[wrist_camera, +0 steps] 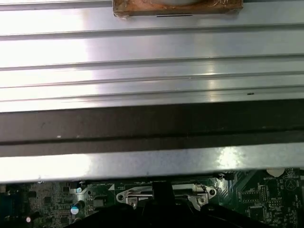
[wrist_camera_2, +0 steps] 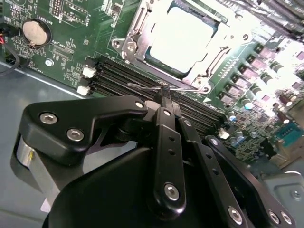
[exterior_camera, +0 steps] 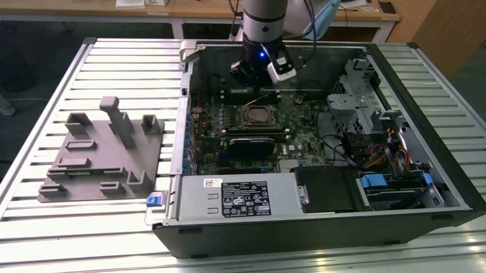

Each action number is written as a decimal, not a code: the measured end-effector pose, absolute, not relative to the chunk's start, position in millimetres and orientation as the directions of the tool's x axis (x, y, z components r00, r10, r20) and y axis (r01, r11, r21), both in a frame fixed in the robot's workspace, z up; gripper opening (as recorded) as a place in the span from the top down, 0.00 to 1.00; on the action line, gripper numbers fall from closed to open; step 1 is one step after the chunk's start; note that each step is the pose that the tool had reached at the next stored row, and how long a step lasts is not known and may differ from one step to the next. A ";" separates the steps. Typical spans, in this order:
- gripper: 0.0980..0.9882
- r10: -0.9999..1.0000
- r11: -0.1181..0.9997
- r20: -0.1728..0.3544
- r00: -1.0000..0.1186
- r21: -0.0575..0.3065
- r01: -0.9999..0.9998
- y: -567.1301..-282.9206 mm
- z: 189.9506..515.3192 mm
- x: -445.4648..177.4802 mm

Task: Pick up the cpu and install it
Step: 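Install the first cpu locking lever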

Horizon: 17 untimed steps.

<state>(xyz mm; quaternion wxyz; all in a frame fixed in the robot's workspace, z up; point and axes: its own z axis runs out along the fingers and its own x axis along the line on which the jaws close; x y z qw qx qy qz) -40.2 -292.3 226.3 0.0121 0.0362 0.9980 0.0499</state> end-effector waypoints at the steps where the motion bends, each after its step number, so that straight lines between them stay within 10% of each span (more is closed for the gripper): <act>1: 0.99 0.073 0.992 -0.020 -0.997 0.100 0.071 -291.5 225.8 -39.6; 17: 0.99 0.074 0.992 -0.021 -0.997 0.100 0.071 -288.7 220.8 -28.1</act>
